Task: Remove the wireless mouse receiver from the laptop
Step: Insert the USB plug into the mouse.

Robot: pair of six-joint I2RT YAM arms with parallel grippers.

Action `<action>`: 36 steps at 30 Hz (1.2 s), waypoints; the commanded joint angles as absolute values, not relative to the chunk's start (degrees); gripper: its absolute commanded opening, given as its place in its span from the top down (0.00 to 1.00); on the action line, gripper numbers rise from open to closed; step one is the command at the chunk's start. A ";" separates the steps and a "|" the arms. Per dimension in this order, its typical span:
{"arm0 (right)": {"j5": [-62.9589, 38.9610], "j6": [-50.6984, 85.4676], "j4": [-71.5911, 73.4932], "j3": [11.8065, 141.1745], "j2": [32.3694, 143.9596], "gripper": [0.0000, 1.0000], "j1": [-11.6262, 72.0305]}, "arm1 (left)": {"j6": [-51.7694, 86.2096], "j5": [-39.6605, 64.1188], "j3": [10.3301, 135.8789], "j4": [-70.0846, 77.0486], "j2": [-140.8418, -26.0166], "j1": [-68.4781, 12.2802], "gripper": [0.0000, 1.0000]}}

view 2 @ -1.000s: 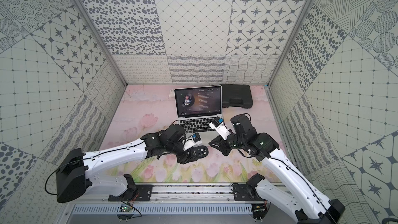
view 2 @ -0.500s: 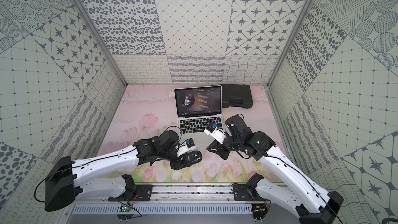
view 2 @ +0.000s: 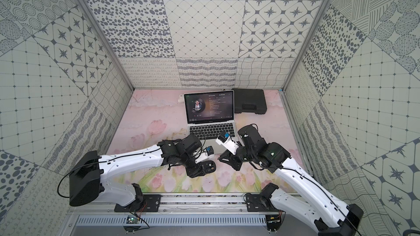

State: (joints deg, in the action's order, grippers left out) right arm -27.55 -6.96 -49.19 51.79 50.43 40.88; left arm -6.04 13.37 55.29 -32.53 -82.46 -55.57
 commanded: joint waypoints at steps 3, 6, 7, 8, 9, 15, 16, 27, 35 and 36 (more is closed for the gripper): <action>-26.76 -1.22 -41.59 50.36 49.41 0.93 41.31 | -6.29 8.58 57.16 -40.62 -79.51 -55.22 1.00; -28.04 9.95 -36.26 48.82 50.19 0.98 41.31 | -3.45 3.14 52.85 -33.16 -74.09 -55.48 1.00; -28.39 15.72 -33.64 47.94 50.27 0.98 41.35 | -2.64 0.99 49.73 -27.30 -71.26 -56.65 1.00; -27.95 22.11 -31.19 46.96 49.96 0.96 41.31 | -2.21 -2.74 45.72 -20.01 -68.07 -58.83 1.00; -27.85 27.39 -28.84 45.91 49.58 0.96 41.31 | -2.37 -6.71 41.46 -13.18 -65.07 -60.86 1.00; -25.62 56.28 -14.89 37.98 45.38 1.00 41.62 | -9.86 -28.59 27.22 15.28 -62.60 -71.33 1.00; -25.32 59.58 -13.56 36.78 45.14 1.00 41.66 | -10.82 -29.70 27.12 16.79 -64.09 -71.66 1.00; -25.45 79.48 -10.41 29.84 48.07 1.00 42.58 | -13.29 -31.82 27.90 23.04 -72.87 -72.19 1.00; -23.36 82.84 -19.38 34.00 48.95 1.00 42.84 | -12.52 -29.73 31.04 15.31 -72.77 -69.87 1.00; -23.03 83.40 -19.54 34.18 48.51 1.00 43.08 | -12.05 -28.97 31.32 14.19 -72.71 -69.50 1.00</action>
State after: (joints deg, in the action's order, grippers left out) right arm -24.95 80.95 -17.69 31.75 49.76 42.50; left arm -12.16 -27.83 29.63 13.43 -72.75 -70.89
